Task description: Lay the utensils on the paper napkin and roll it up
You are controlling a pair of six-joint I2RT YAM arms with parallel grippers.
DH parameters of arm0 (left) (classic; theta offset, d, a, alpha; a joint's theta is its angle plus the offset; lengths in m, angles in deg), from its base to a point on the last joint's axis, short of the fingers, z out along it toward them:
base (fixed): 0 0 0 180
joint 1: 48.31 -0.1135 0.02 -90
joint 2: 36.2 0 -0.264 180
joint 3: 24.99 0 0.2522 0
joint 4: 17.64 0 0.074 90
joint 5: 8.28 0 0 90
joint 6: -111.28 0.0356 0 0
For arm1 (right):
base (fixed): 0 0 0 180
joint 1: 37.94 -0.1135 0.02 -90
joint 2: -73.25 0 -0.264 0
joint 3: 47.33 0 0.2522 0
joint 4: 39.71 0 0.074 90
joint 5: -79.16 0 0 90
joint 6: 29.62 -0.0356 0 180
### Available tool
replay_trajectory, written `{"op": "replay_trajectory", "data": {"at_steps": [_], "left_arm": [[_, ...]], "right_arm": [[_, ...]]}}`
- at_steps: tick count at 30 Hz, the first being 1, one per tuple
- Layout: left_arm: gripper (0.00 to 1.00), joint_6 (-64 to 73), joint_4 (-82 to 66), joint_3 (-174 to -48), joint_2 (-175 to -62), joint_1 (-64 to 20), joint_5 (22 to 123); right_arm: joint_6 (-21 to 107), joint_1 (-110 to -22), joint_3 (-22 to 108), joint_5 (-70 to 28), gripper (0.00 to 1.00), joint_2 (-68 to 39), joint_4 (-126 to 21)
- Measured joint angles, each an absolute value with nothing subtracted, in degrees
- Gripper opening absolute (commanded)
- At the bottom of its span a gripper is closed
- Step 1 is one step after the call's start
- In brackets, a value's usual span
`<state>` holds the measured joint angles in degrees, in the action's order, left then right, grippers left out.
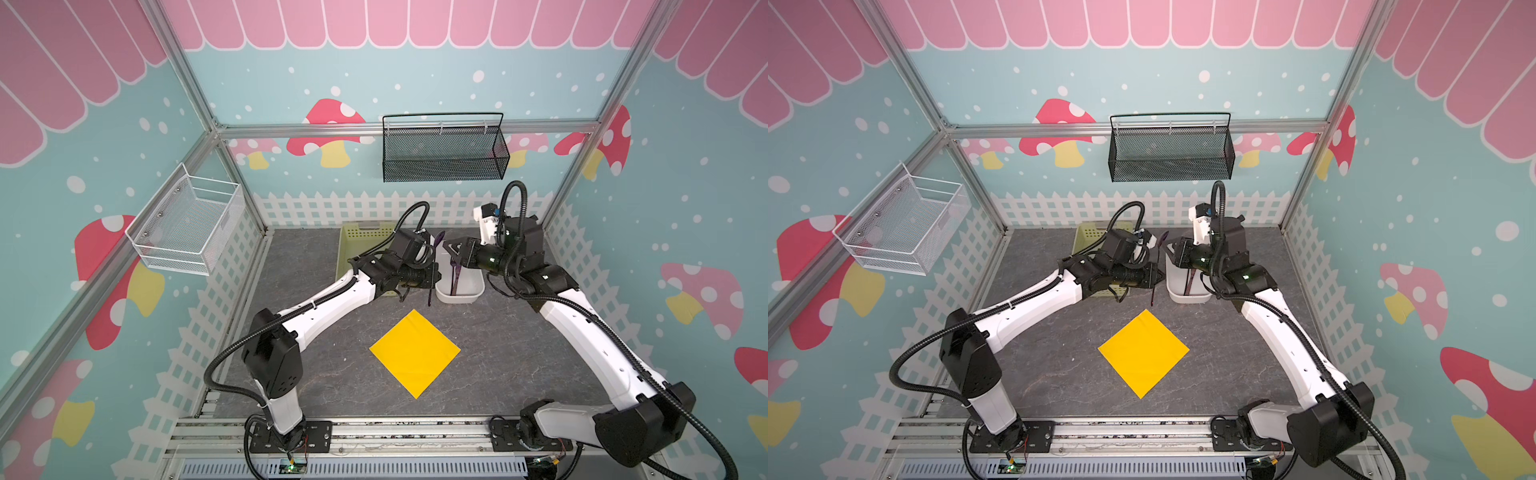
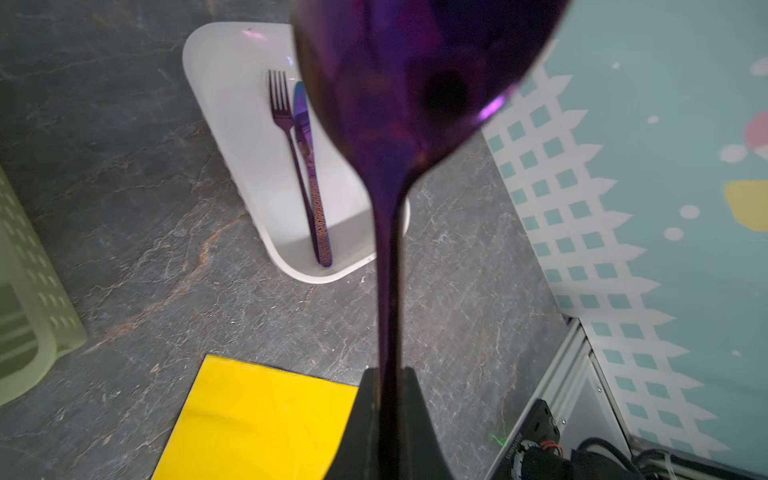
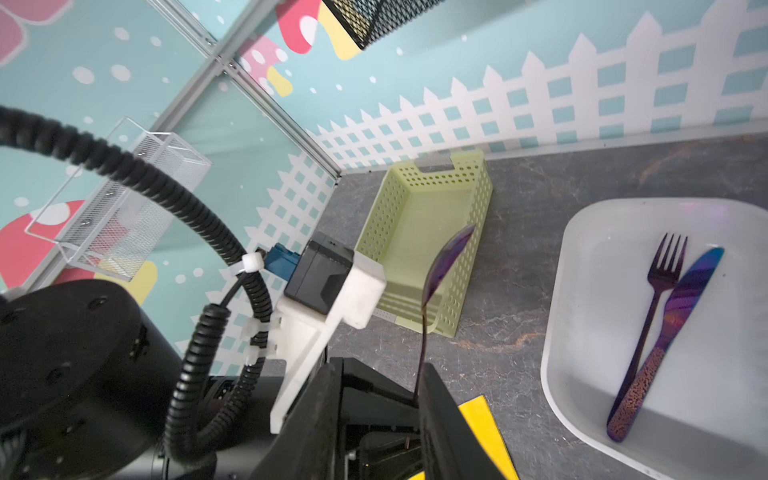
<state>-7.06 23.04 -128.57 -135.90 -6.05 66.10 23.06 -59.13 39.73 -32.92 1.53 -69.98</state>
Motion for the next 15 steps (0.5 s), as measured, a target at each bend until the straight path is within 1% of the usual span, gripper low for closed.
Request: {"op": "replay_trajectory", "data": {"at_steps": [2,9,15], "left_arm": [[0.00,-6.1,19.3,-125.6,-132.1,-6.0,64.0],[0.00,-3.4,4.8,-119.2,-121.3,-6.0,53.9],[0.00,-2.3,-5.2,-116.4,-117.2,-5.9,45.8]], "right_arm": [[24.1,-58.9,38.1,-34.6,0.41,4.2,-68.2],[27.4,-58.8,37.1,-44.2,0.31,7.5,-61.5],[27.8,-58.8,37.0,-52.1,0.31,8.3,-56.3]]}}
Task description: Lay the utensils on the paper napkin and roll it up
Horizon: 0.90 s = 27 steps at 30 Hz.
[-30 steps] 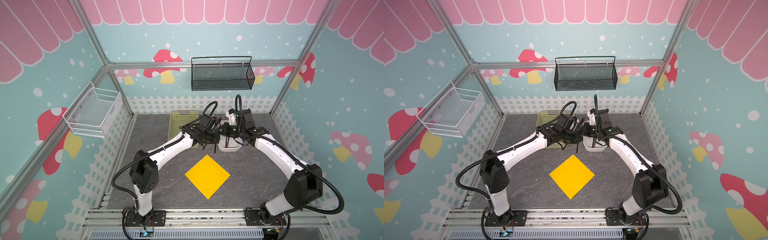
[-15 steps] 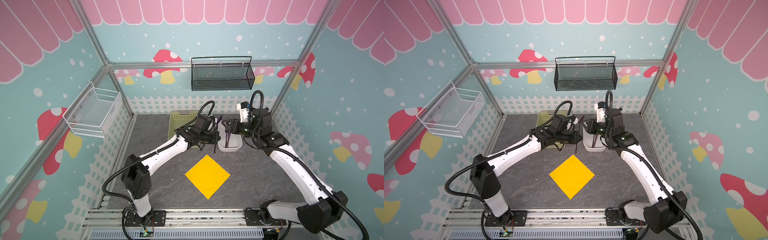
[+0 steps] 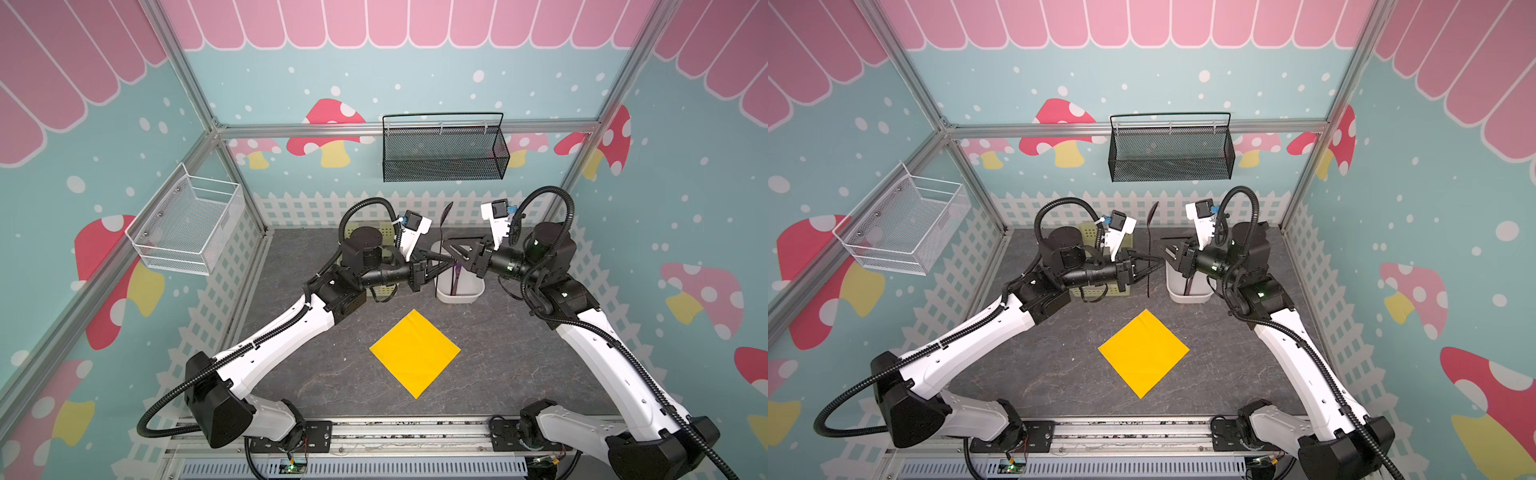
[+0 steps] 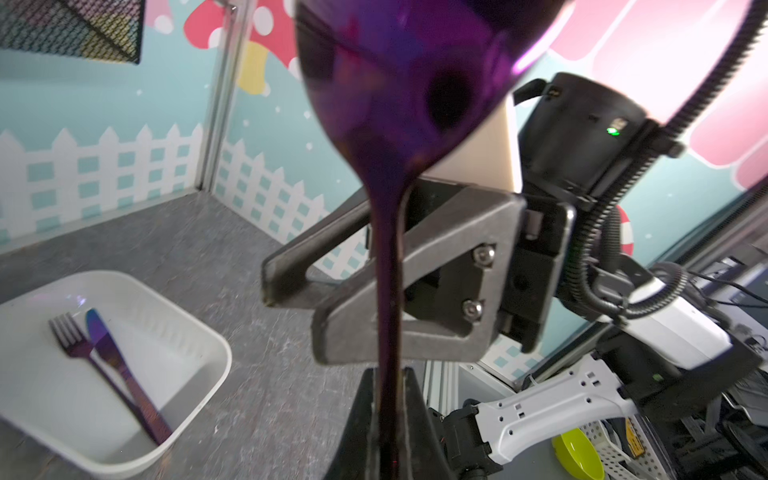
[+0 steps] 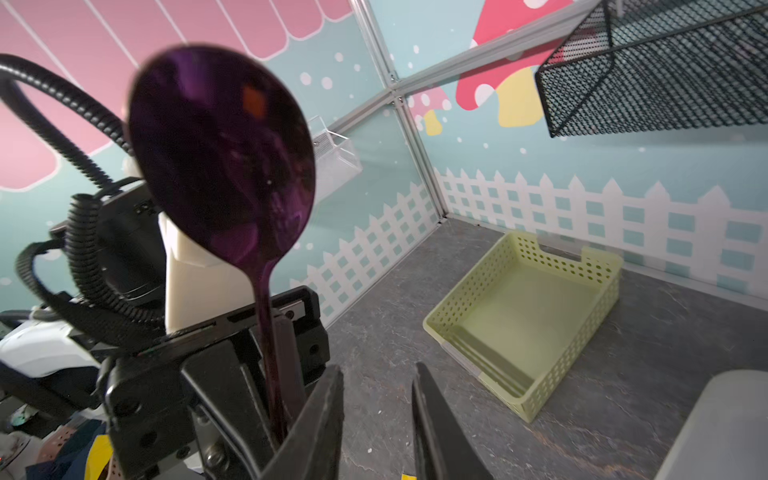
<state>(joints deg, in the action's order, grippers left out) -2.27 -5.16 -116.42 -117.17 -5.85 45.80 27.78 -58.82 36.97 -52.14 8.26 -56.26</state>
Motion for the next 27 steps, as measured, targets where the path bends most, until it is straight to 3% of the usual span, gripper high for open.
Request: {"op": "replay_trajectory", "data": {"at_steps": [10,27], "left_arm": [[0.00,-2.3,-9.2,-116.4,-117.1,-5.9,42.5],[0.00,-1.9,-9.2,-116.4,-117.1,-5.9,40.5]], "right_arm": [[28.2,-58.8,35.9,-56.4,0.32,13.7,-50.7],[25.4,-58.8,35.1,-65.0,0.27,10.4,-47.3]]}}
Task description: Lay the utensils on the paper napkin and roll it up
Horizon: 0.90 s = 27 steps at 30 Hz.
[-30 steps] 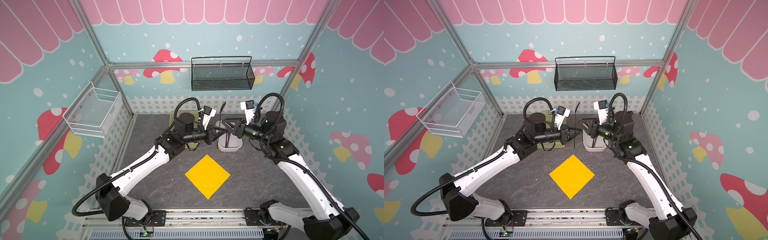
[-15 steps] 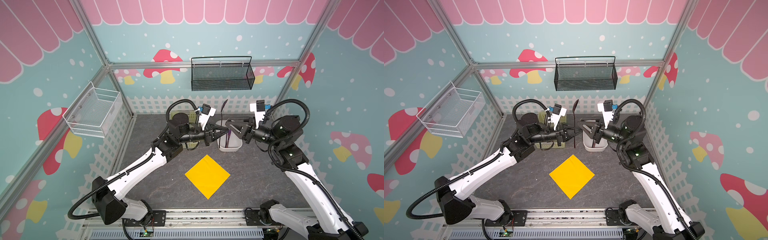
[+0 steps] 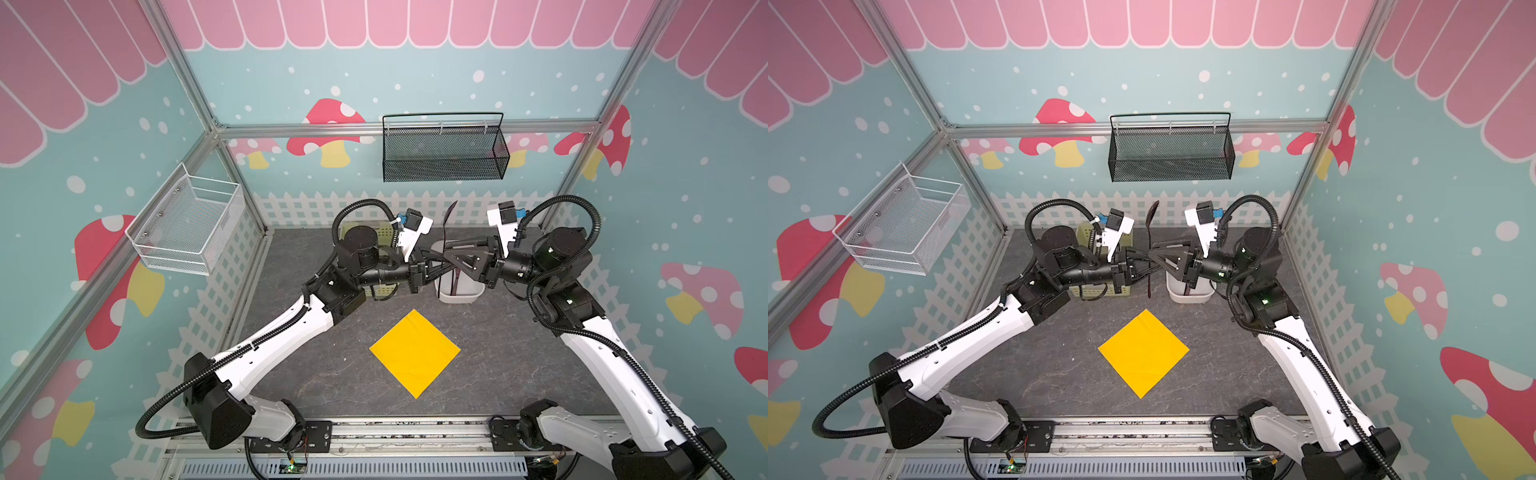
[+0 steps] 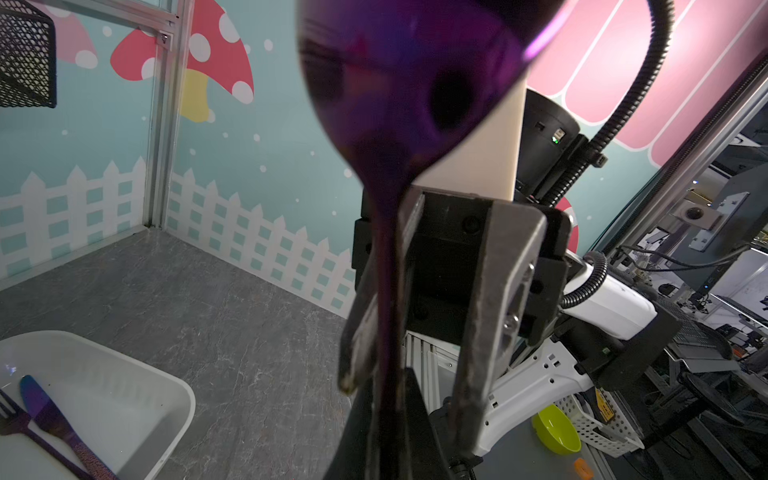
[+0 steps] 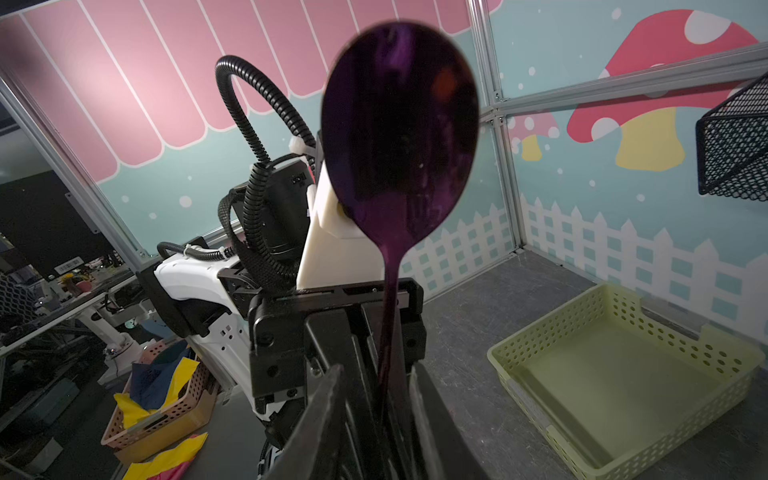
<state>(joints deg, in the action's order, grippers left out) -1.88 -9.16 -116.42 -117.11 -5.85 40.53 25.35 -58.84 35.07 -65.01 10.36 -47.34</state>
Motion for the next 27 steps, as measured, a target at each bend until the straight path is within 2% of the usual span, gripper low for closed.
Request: {"op": "replay_trajectory", "data": {"at_steps": [12,27], "left_arm": [[0.00,-1.9,-9.1,-116.4,-117.5,-5.8,39.9],[0.00,-1.0,-8.8,-116.4,-117.5,-5.8,40.4]], "right_arm": [[23.9,-59.1,36.4,-67.0,0.19,8.0,-46.7],[23.3,-59.3,37.3,-67.4,0.03,7.1,-47.0]]}}
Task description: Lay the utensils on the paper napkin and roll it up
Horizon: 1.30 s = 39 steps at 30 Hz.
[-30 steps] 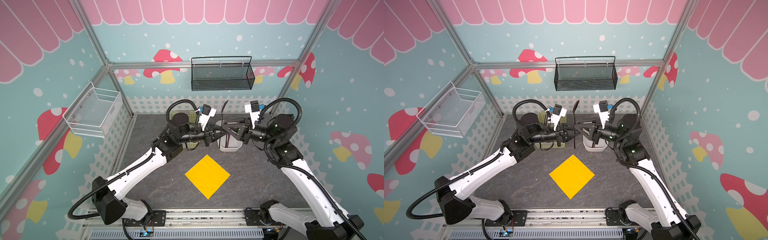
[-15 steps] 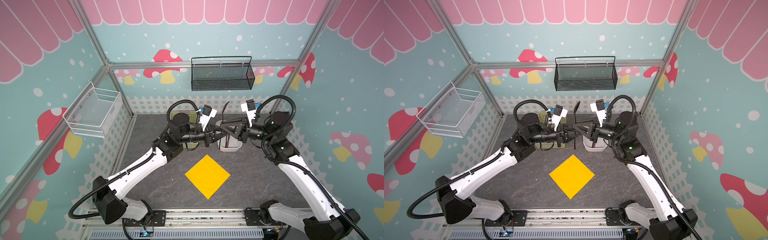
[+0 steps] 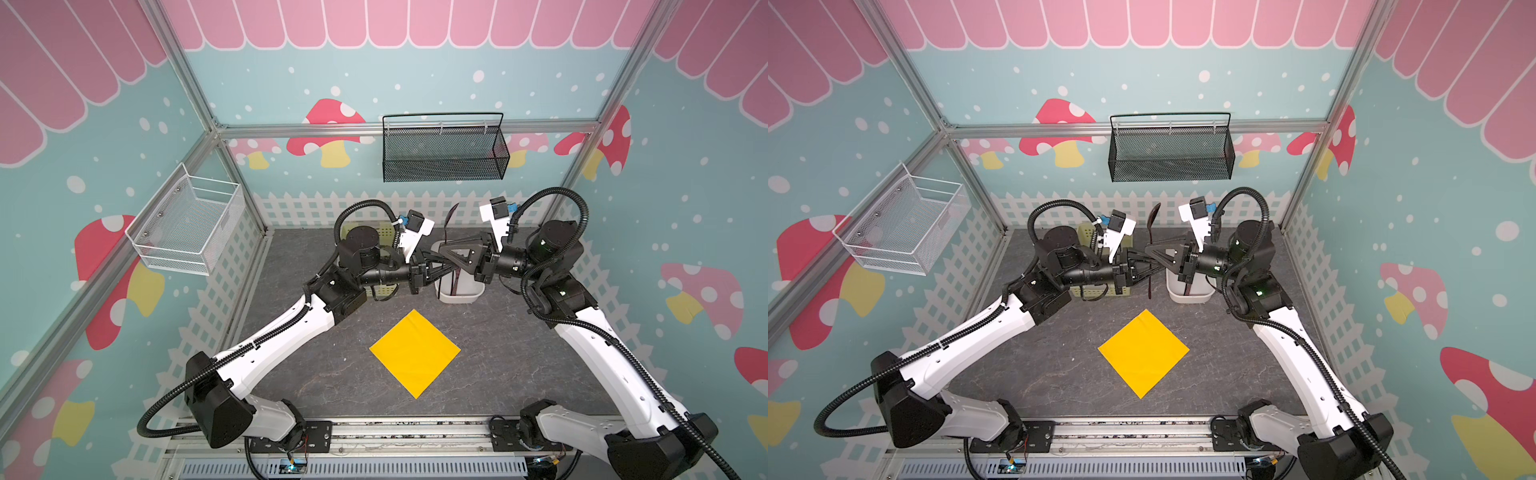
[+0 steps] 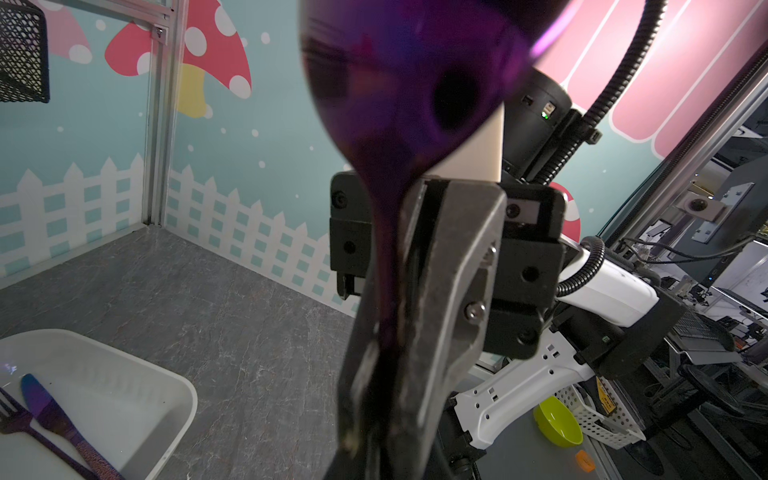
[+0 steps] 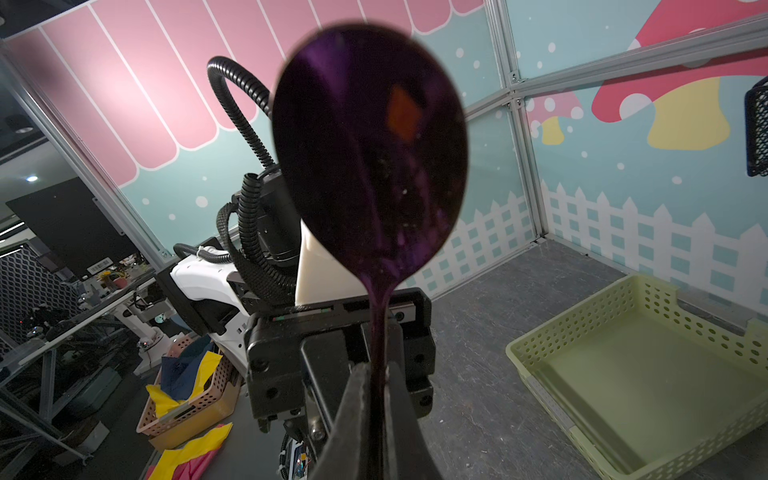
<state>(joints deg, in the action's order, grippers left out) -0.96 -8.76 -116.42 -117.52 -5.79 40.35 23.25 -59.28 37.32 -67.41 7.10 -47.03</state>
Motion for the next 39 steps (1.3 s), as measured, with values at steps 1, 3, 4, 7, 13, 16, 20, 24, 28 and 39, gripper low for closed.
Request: {"op": "replay_trajectory", "data": {"at_steps": [1,3,4,7,13,16,20,24,28,39], "left_arm": [[0.00,-0.9,-8.8,-116.4,-117.5,-5.8,40.4],[0.00,-0.9,-8.7,-116.4,-117.5,-5.8,40.5],[0.00,-0.9,-8.7,-116.4,-117.5,-5.8,40.6],[0.02,-0.8,-8.4,-116.4,-117.4,-5.7,41.0],[0.30,-0.5,-6.9,-116.0,-117.0,-5.7,43.2],[0.35,-0.5,-5.8,-114.7,-115.9,-5.9,44.6],[0.37,-0.1,-3.2,-112.3,-112.5,-6.9,46.3],[0.37,0.7,0.8,-110.3,-108.0,-9.5,48.7],[0.38,1.8,7.2,-109.6,-104.3,-14.9,51.5],[0.37,9.5,20.3,-104.1,-101.2,-28.4,61.9]], "right_arm": [[23.3,-59.3,37.3,-67.4,0.02,7.1,-47.0],[23.3,-59.3,37.3,-67.4,0.00,7.1,-47.0],[23.3,-59.3,37.3,-67.4,0.00,7.1,-47.0],[23.3,-59.3,37.3,-67.2,0.00,7.1,-47.1],[24.9,-59.4,37.5,-66.0,0.00,7.1,-49.1],[26.2,-59.4,37.9,-64.1,0.00,7.1,-51.7],[28.0,-59.5,39.5,-60.0,0.00,7.0,-57.0],[29.9,-60.9,41.8,-54.5,0.00,6.1,-62.7],[30.6,-63.8,42.7,-47.1,0.00,4.2,-69.2],[21.8,-76.1,36.6,-28.6,0.00,-1.6,-80.6]]}}
